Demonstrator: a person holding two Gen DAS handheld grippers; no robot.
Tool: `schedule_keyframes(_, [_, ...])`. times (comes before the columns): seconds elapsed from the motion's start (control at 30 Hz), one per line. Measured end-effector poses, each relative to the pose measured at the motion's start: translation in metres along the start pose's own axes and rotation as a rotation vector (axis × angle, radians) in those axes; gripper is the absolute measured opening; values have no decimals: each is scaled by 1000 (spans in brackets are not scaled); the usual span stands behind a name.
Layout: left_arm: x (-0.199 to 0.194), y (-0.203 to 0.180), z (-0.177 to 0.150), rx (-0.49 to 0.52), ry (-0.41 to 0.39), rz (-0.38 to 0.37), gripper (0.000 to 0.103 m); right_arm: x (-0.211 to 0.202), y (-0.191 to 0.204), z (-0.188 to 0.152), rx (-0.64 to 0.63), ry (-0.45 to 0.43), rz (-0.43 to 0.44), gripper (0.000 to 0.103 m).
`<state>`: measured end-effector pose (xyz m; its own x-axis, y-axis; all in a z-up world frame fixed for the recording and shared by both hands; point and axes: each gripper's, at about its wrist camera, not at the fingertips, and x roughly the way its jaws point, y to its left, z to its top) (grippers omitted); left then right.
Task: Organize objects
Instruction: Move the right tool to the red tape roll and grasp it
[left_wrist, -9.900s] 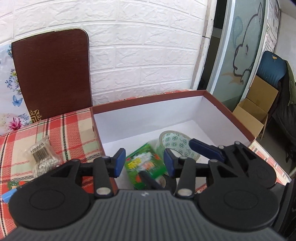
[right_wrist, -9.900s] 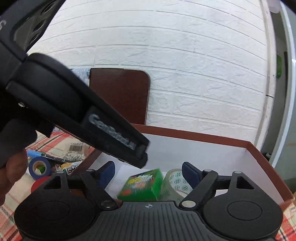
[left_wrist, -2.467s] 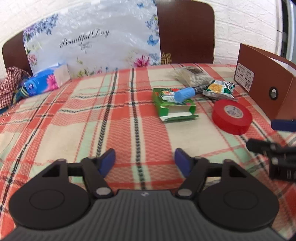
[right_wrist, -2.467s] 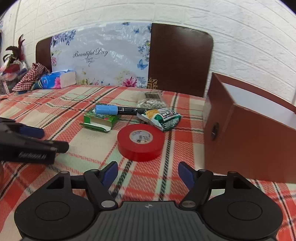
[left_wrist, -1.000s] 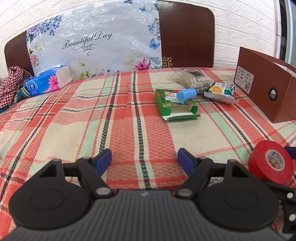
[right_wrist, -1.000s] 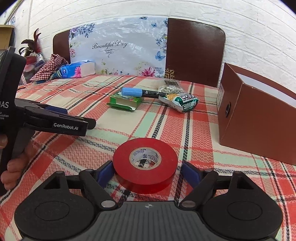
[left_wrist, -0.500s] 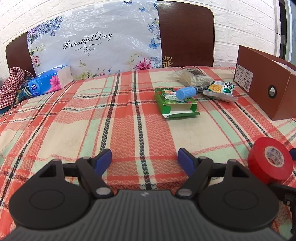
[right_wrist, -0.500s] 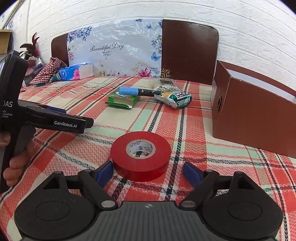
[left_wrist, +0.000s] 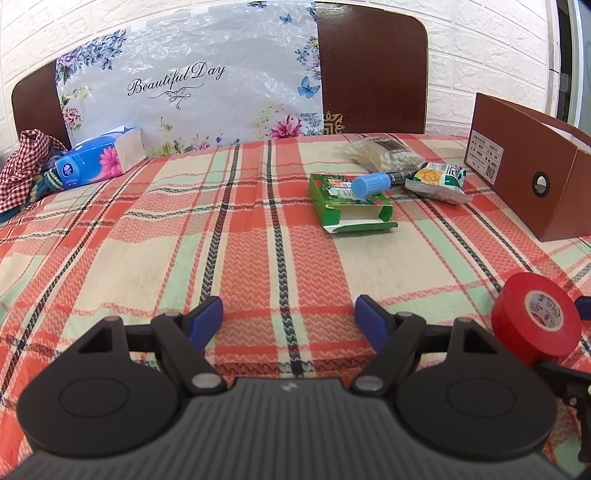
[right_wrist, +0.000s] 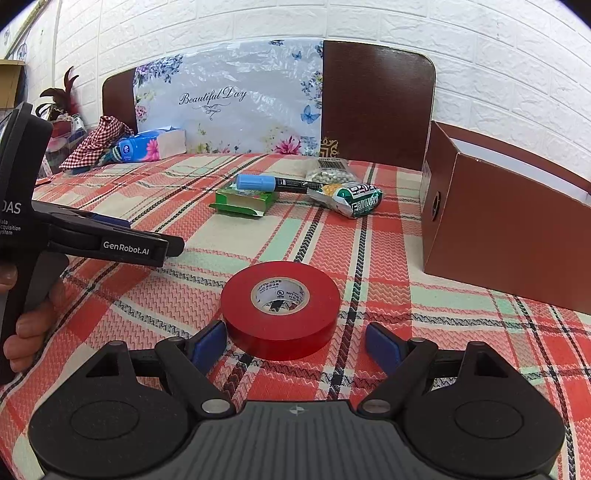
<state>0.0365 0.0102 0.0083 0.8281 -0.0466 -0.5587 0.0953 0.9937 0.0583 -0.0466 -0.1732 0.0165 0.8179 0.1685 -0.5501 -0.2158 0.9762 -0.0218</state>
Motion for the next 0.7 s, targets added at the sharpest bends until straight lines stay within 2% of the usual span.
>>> schedule_keyframes(0.7, [1,8,0,-44,-1,-64,86,7,1,1,-2,17,-12,89])
